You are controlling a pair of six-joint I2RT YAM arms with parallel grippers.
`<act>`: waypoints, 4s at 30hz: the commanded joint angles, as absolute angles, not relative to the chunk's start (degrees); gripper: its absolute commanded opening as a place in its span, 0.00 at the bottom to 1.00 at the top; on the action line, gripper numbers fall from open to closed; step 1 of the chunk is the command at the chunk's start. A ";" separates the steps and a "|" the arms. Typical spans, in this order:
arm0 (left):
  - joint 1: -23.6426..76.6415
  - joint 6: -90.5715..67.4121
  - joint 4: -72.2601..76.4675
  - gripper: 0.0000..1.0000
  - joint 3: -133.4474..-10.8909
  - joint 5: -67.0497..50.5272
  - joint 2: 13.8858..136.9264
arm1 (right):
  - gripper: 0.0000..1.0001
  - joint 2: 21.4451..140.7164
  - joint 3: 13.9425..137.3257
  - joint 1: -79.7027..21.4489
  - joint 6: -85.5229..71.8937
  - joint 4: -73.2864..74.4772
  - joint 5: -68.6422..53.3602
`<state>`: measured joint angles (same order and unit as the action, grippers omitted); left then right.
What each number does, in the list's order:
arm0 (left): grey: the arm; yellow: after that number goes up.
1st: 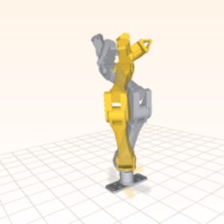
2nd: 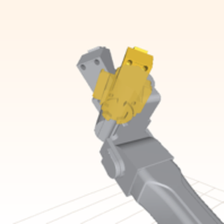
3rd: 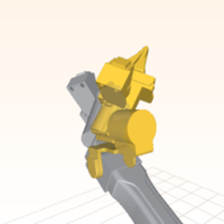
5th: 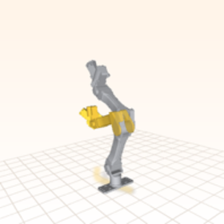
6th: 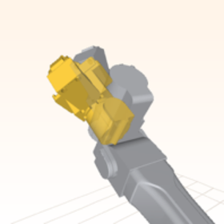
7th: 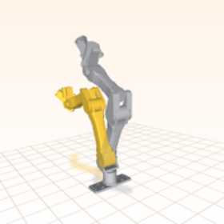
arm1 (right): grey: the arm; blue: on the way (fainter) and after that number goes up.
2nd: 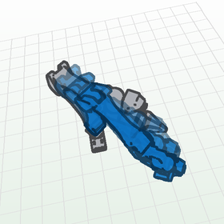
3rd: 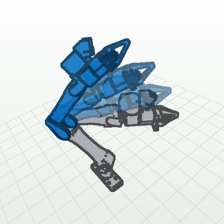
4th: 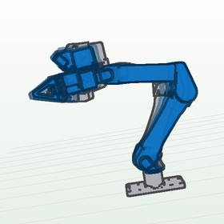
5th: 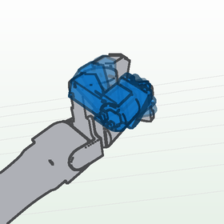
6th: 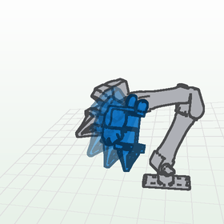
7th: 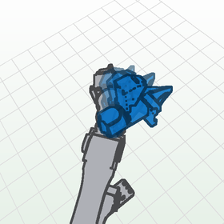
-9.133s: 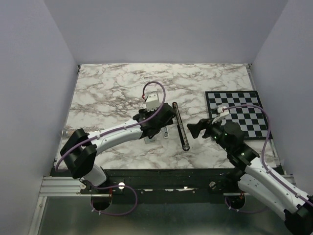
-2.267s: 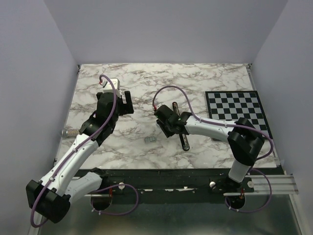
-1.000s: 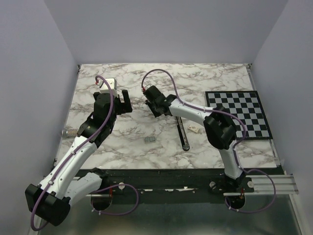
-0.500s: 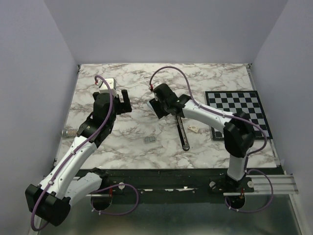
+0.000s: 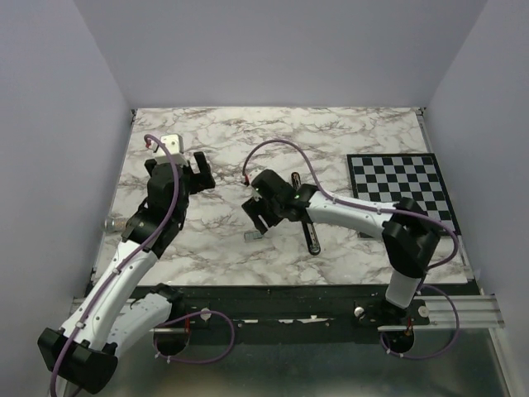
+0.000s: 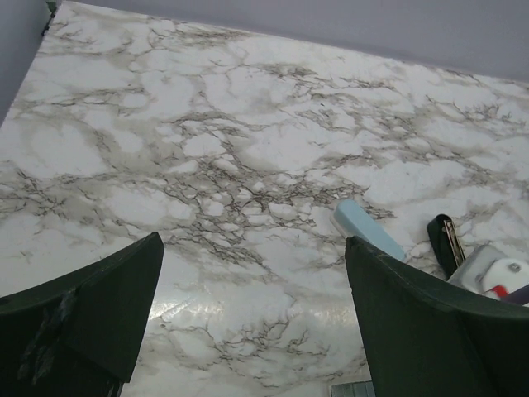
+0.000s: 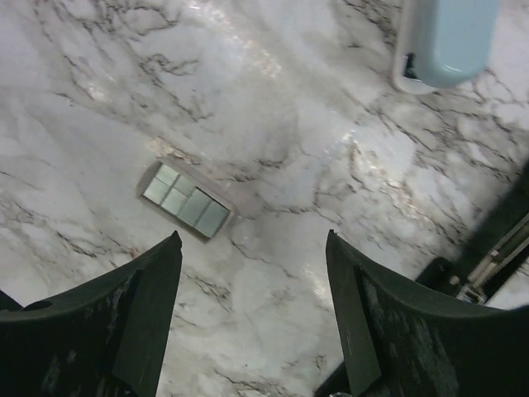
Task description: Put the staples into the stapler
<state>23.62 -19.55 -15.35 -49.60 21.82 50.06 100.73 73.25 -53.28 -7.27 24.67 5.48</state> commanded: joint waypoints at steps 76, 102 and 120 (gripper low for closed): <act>18.46 -21.01 -11.69 0.99 -46.85 24.87 46.32 | 0.34 113.03 78.49 -54.58 -0.53 27.77 -3.95; 18.28 -21.36 -11.78 0.99 -46.93 23.47 46.76 | 0.33 114.34 80.24 -56.77 -0.53 30.85 2.08; 18.02 -21.45 -11.78 0.99 -46.93 22.85 47.02 | 0.25 115.32 80.95 -59.94 -1.14 32.26 10.28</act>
<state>18.52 -21.10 -12.64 -46.89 24.14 47.07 114.48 81.03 -59.57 -1.19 30.15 8.27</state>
